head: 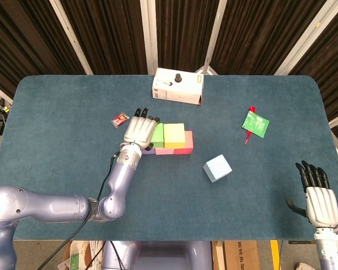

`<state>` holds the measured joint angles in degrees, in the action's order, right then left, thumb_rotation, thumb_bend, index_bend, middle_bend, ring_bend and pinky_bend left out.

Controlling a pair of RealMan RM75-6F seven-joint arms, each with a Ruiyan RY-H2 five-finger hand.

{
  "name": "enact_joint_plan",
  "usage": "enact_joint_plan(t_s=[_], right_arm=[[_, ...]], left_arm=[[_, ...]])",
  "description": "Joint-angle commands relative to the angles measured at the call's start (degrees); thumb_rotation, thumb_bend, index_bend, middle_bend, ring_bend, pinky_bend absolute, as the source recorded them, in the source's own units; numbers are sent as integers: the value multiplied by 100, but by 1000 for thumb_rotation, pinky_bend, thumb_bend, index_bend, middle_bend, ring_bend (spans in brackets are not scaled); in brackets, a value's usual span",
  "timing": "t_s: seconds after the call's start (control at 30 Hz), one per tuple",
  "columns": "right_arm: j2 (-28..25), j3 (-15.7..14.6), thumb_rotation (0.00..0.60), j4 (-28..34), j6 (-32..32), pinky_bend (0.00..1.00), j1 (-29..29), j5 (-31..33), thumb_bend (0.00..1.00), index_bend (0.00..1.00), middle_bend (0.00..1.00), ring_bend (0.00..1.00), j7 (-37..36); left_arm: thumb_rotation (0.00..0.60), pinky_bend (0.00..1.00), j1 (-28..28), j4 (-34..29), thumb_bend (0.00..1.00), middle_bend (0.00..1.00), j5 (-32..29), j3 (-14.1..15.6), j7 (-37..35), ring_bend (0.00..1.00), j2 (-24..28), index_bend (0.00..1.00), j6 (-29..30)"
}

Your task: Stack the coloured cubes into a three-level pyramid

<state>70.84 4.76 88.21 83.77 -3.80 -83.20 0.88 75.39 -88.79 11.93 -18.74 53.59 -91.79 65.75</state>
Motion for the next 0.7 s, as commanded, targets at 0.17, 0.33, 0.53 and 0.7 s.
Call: enact_joint_plan(t_s=[0.17,0.33,0.53,0.7], right_arm=[[-1,14,600,23,6,0,9,46,255,28,55,0,6],[-2,17,600,39,10,0,20,78,254,28,55,0,26],[-2,26,600,68,-17,0,16,126,254,28,55,0,41],[-8,34,600,96,-10,0,23,148,255,28,55,0,38]], left_arm=[[600,0,9,-13,349,283,16,-37,32,0,-30,278,1],[600,0,5,-20,348,283,3,-60,48,0,-42,279,21],[600,0,6,-55,348,283,-26,-86,104,0,-34,279,71],[600,0,2,-59,347,283,-65,-91,148,0,-42,279,73]])
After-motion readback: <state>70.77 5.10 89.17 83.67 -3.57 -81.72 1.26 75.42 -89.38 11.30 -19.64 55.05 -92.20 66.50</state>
